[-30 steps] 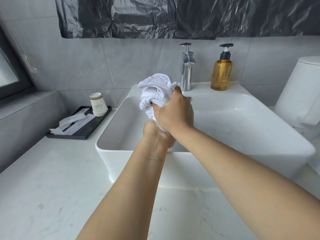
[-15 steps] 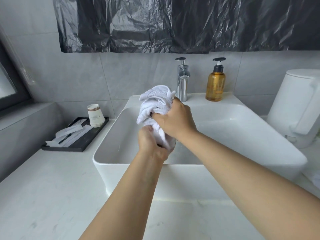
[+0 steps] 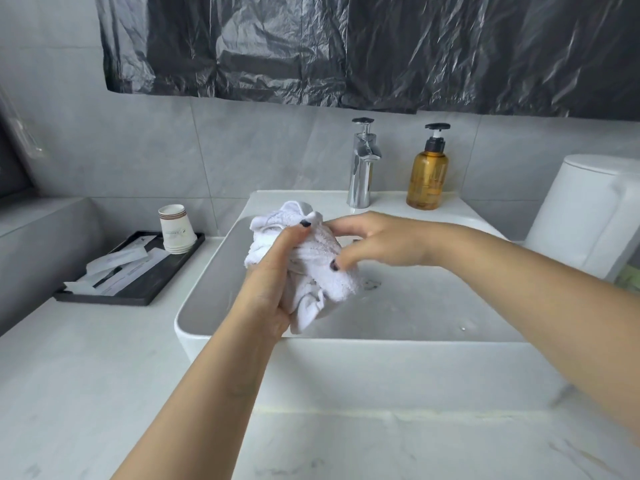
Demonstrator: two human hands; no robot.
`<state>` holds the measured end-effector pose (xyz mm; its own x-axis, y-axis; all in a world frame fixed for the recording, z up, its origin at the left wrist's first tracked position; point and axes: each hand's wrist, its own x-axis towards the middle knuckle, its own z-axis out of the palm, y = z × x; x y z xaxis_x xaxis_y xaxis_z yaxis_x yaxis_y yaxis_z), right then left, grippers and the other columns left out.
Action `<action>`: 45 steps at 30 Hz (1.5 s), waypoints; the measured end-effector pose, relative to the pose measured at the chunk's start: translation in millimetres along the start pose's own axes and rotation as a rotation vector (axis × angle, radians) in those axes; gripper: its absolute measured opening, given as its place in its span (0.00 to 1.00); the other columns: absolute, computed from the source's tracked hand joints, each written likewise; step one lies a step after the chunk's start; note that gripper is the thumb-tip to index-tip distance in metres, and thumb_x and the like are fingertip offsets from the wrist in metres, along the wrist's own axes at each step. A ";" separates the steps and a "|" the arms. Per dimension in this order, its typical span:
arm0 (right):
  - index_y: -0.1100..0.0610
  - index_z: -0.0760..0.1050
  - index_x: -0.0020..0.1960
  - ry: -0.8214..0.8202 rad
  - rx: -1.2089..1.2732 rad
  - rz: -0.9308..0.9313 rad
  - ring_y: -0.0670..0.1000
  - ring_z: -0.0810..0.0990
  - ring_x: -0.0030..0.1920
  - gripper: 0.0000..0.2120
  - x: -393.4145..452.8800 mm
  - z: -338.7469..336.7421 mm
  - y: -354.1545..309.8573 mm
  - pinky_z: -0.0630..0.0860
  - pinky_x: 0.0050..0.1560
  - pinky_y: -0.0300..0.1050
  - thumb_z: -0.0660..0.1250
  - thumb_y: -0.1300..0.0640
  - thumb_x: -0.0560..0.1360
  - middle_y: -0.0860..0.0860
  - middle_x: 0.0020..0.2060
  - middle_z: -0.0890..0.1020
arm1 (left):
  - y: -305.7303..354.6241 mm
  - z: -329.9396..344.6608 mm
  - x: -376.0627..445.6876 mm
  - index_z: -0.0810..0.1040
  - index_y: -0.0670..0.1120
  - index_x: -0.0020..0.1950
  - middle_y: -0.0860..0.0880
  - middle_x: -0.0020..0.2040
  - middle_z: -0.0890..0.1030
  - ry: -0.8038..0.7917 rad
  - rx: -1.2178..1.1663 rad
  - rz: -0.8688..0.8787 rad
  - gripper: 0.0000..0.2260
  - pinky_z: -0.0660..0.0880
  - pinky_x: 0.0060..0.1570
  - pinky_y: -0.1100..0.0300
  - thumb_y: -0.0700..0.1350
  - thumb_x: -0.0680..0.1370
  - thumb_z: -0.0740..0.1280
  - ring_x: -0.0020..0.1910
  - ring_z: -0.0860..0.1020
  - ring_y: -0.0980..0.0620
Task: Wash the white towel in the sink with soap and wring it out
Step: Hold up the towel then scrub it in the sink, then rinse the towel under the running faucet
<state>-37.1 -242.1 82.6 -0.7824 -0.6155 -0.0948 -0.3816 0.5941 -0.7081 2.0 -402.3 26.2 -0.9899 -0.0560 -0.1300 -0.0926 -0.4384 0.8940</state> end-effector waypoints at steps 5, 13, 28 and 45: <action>0.62 0.78 0.42 0.284 -0.243 0.228 0.55 0.75 0.41 0.13 12.5 -7.9 59.0 0.71 0.43 0.48 0.63 0.54 0.78 0.53 0.39 0.79 | -3.7 -4.8 3.4 0.81 0.44 0.60 0.41 0.54 0.85 0.115 -0.088 -0.049 0.28 0.78 0.44 0.53 0.54 0.64 0.74 0.47 0.84 0.44; 0.62 0.74 0.42 -0.022 -0.667 0.351 0.56 0.73 0.42 0.12 42.4 18.1 101.1 0.74 0.46 0.51 0.55 0.60 0.77 0.58 0.41 0.79 | 2.8 1.5 -2.2 0.81 0.47 0.58 0.46 0.46 0.86 0.244 -0.089 -0.117 0.21 0.75 0.25 0.60 0.51 0.67 0.76 0.28 0.82 0.50; 0.54 0.84 0.46 0.264 -0.471 0.202 0.51 0.81 0.49 0.10 23.0 -13.8 107.7 0.77 0.54 0.47 0.65 0.54 0.78 0.49 0.45 0.85 | 6.5 11.0 -15.2 0.81 0.46 0.60 0.45 0.42 0.83 0.208 -0.082 -0.198 0.23 0.78 0.28 0.58 0.49 0.67 0.77 0.26 0.80 0.48; 0.56 0.81 0.58 0.959 -0.894 -0.112 0.62 0.78 0.55 0.12 81.0 -128.9 11.8 0.73 0.52 0.53 0.65 0.53 0.79 0.55 0.53 0.81 | 9.2 14.0 -16.8 0.81 0.41 0.53 0.43 0.41 0.81 0.142 -0.146 -0.203 0.14 0.76 0.26 0.60 0.45 0.71 0.76 0.25 0.79 0.49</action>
<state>-168.3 -218.2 156.8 -0.6209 -0.2934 0.7269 -0.3687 0.9276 0.0595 16.3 -392.9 42.7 -0.9270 -0.0741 -0.3677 -0.2606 -0.5778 0.7735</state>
